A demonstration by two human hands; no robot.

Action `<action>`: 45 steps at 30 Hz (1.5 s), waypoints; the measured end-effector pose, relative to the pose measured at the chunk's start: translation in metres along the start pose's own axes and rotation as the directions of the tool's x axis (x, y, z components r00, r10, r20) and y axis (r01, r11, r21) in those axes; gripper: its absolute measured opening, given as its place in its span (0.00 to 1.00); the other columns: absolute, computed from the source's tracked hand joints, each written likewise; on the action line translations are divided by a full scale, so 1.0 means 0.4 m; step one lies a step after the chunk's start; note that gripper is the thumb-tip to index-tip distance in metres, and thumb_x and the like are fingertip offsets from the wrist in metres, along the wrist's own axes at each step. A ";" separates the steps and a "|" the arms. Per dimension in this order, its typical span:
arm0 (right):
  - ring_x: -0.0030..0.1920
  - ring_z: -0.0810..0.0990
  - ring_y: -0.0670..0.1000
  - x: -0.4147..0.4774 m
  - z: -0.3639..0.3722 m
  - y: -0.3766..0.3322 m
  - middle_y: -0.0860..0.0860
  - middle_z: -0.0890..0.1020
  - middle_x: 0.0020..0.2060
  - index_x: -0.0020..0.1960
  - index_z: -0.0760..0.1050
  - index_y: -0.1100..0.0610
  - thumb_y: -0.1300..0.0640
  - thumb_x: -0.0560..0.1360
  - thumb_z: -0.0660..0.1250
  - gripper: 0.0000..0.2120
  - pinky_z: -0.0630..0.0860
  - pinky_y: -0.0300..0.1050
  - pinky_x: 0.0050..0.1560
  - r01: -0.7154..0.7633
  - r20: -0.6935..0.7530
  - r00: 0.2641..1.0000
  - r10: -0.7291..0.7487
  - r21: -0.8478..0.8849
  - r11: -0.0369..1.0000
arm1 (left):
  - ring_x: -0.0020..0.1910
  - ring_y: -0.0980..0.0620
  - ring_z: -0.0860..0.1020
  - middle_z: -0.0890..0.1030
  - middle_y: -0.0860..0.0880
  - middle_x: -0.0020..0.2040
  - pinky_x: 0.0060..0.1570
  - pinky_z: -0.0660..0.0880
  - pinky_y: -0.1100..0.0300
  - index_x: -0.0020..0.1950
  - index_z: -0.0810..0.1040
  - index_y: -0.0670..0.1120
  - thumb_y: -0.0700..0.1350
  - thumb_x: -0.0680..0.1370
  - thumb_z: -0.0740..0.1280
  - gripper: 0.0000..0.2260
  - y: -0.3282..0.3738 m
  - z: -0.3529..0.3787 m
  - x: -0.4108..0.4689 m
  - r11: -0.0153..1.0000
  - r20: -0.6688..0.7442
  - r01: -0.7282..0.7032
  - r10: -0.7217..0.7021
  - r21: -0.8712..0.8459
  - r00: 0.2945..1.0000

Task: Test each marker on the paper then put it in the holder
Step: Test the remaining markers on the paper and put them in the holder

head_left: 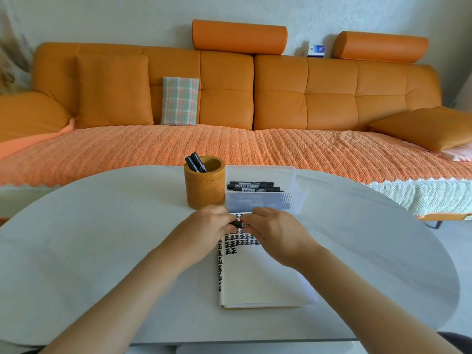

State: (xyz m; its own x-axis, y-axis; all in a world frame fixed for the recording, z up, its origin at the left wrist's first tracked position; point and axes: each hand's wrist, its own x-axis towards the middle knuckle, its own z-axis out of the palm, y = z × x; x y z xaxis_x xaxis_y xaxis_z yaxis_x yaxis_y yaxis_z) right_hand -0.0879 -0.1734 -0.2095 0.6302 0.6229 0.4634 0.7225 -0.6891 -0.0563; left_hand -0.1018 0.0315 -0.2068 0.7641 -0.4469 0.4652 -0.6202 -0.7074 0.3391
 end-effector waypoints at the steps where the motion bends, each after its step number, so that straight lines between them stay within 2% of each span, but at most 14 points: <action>1: 0.37 0.76 0.54 0.003 -0.001 -0.006 0.50 0.78 0.36 0.47 0.79 0.55 0.51 0.81 0.60 0.12 0.72 0.50 0.34 -0.065 0.049 0.997 0.061 0.070 0.995 | 0.40 0.60 0.66 0.66 0.59 0.38 0.37 0.64 0.65 0.50 0.82 0.45 0.43 0.77 0.70 0.04 -0.002 -0.006 -0.002 0.997 -0.001 -0.058 0.058 0.056 0.998; 5: 0.34 0.71 0.51 0.014 -0.008 -0.006 0.54 0.76 0.32 0.40 0.75 0.58 0.53 0.81 0.62 0.14 0.70 0.55 0.39 -0.298 0.241 0.947 0.211 0.423 0.856 | 0.40 0.61 0.62 0.64 0.57 0.39 0.32 0.66 0.60 0.47 0.80 0.45 0.46 0.76 0.69 0.04 -0.008 -0.023 -0.009 0.966 0.021 -0.162 0.161 0.199 0.987; 9: 0.37 0.75 0.51 0.008 0.000 -0.009 0.49 0.77 0.35 0.50 0.81 0.54 0.51 0.80 0.61 0.11 0.73 0.51 0.36 -0.055 0.062 0.997 0.045 0.172 0.983 | 0.40 0.57 0.70 0.73 0.54 0.40 0.39 0.70 0.57 0.52 0.81 0.45 0.45 0.79 0.66 0.07 0.000 -0.022 -0.012 1.000 0.047 0.030 -0.030 0.004 0.998; 13: 0.36 0.75 0.53 0.009 0.004 -0.005 0.49 0.77 0.36 0.50 0.80 0.54 0.49 0.80 0.57 0.15 0.71 0.47 0.30 0.078 -0.025 0.997 -0.079 -0.028 0.997 | 0.45 0.56 0.77 0.79 0.52 0.44 0.47 0.74 0.53 0.55 0.82 0.49 0.46 0.80 0.66 0.08 -0.011 -0.025 -0.019 0.959 0.129 0.204 -0.181 -0.198 0.975; 16: 0.36 0.76 0.53 0.010 0.002 -0.022 0.50 0.78 0.35 0.49 0.80 0.54 0.49 0.81 0.58 0.14 0.71 0.48 0.32 0.012 -0.006 1.000 -0.012 0.036 0.999 | 0.42 0.56 0.74 0.77 0.52 0.42 0.42 0.73 0.55 0.54 0.83 0.47 0.45 0.78 0.68 0.07 -0.018 -0.029 -0.021 0.994 0.073 0.076 -0.070 -0.083 0.995; 20: 0.36 0.73 0.53 0.018 -0.004 -0.031 0.52 0.77 0.32 0.39 0.74 0.56 0.53 0.81 0.62 0.14 0.71 0.53 0.40 -0.290 0.245 0.949 0.198 0.437 0.851 | 0.39 0.58 0.69 0.73 0.53 0.38 0.33 0.71 0.56 0.49 0.82 0.45 0.44 0.76 0.70 0.04 -0.023 -0.036 -0.024 0.976 0.008 -0.152 0.152 0.155 0.988; 23: 0.37 0.75 0.51 0.015 0.003 -0.027 0.50 0.79 0.34 0.43 0.78 0.55 0.52 0.80 0.63 0.10 0.73 0.51 0.37 -0.164 0.150 0.981 0.124 0.295 0.941 | 0.41 0.56 0.74 0.77 0.52 0.41 0.41 0.74 0.55 0.49 0.82 0.49 0.46 0.79 0.67 0.05 -0.022 -0.030 -0.032 0.998 0.070 0.051 -0.048 -0.043 0.996; 26: 0.37 0.75 0.52 0.013 0.008 -0.029 0.48 0.78 0.36 0.46 0.80 0.55 0.53 0.77 0.66 0.07 0.70 0.46 0.32 0.027 0.011 1.000 -0.027 0.035 0.999 | 0.38 0.55 0.75 0.77 0.52 0.36 0.42 0.71 0.56 0.36 0.76 0.52 0.49 0.81 0.64 0.13 -0.023 -0.027 -0.034 0.938 0.185 0.276 -0.239 -0.210 0.953; 29: 0.37 0.76 0.54 0.015 0.005 -0.021 0.49 0.78 0.36 0.45 0.79 0.55 0.52 0.79 0.64 0.09 0.68 0.46 0.33 -0.003 0.031 1.000 0.003 -0.009 1.000 | 0.42 0.58 0.76 0.79 0.52 0.42 0.45 0.73 0.58 0.47 0.83 0.50 0.48 0.80 0.66 0.07 -0.050 -0.038 -0.043 0.953 0.163 0.265 -0.242 -0.144 0.957; 31: 0.38 0.75 0.53 0.008 0.001 -0.009 0.49 0.77 0.36 0.44 0.77 0.56 0.51 0.81 0.61 0.13 0.68 0.48 0.34 -0.120 0.102 0.988 0.113 0.060 0.991 | 0.45 0.59 0.76 0.79 0.55 0.45 0.47 0.74 0.59 0.55 0.83 0.52 0.47 0.78 0.68 0.08 -0.076 -0.047 -0.049 0.979 0.088 0.195 -0.190 -0.059 0.978; 35: 0.39 0.73 0.49 -0.007 -0.006 0.003 0.48 0.73 0.40 0.42 0.75 0.57 0.52 0.82 0.60 0.13 0.70 0.46 0.42 -0.217 0.158 0.970 0.185 0.219 0.951 | 0.44 0.60 0.74 0.74 0.56 0.46 0.46 0.72 0.63 0.55 0.84 0.51 0.49 0.77 0.70 0.09 -0.103 -0.042 -0.067 0.971 -0.019 0.234 -0.235 -0.037 0.972; 38: 0.44 0.75 0.48 -0.004 0.001 0.005 0.48 0.74 0.46 0.59 0.78 0.54 0.56 0.82 0.59 0.11 0.69 0.42 0.48 -0.290 0.169 0.954 0.249 0.296 0.910 | 0.44 0.61 0.73 0.74 0.56 0.48 0.47 0.71 0.64 0.57 0.82 0.52 0.49 0.78 0.68 0.09 -0.120 -0.016 -0.078 0.961 0.036 0.276 -0.276 -0.010 0.960; 41: 0.43 0.74 0.47 -0.007 -0.004 -0.002 0.47 0.75 0.47 0.73 0.66 0.46 0.59 0.81 0.59 0.21 0.68 0.41 0.46 -0.348 0.173 0.936 0.305 0.356 0.867 | 0.46 0.60 0.72 0.73 0.58 0.47 0.48 0.72 0.62 0.56 0.80 0.52 0.50 0.77 0.68 0.08 -0.121 0.002 -0.083 0.967 0.040 0.255 -0.255 0.023 0.966; 45: 0.38 0.76 0.51 -0.009 -0.017 -0.013 0.51 0.75 0.45 0.53 0.75 0.45 0.64 0.81 0.60 0.14 0.80 0.49 0.37 -0.377 0.185 0.926 0.330 0.536 0.755 | 0.49 0.58 0.71 0.73 0.57 0.44 0.46 0.73 0.58 0.53 0.81 0.51 0.51 0.78 0.67 0.07 -0.112 0.017 -0.089 0.980 0.020 0.182 -0.185 0.085 0.983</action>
State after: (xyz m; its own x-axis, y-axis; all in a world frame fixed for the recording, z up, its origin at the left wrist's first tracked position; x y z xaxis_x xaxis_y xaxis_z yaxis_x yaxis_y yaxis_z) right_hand -0.0958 -0.1746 -0.2047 0.8746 0.4177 0.2463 0.4606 -0.5569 -0.6911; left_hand -0.1001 0.0752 -0.2440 0.8688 -0.3194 0.3783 -0.4532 -0.8208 0.3478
